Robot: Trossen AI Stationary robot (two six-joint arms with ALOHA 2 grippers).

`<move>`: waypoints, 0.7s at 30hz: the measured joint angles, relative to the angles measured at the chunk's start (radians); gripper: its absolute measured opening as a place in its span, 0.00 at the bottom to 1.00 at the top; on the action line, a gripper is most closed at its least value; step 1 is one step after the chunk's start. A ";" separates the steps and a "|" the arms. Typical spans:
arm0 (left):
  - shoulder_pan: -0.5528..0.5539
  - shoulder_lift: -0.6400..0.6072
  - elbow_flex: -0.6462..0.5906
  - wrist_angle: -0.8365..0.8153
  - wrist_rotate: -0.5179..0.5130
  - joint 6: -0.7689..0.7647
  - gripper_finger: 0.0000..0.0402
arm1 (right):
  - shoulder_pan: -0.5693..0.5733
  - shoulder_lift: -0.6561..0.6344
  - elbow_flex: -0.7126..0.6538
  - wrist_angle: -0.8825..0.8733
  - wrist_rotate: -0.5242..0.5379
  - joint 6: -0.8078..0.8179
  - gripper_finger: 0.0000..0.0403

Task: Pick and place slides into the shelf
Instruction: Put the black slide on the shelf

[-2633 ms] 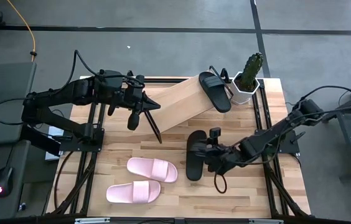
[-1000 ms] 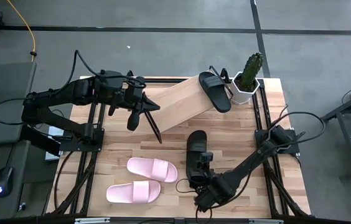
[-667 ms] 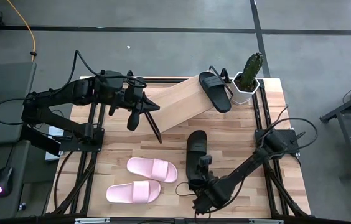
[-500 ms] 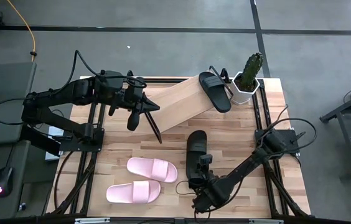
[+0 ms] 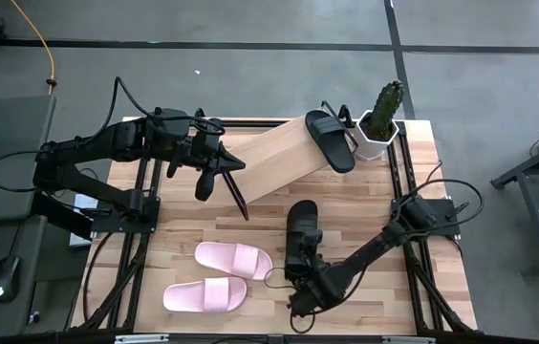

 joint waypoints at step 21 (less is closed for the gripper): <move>0.000 0.000 0.000 -0.001 0.000 0.000 0.00 | -0.015 0.000 -0.164 0.003 0.088 0.104 0.38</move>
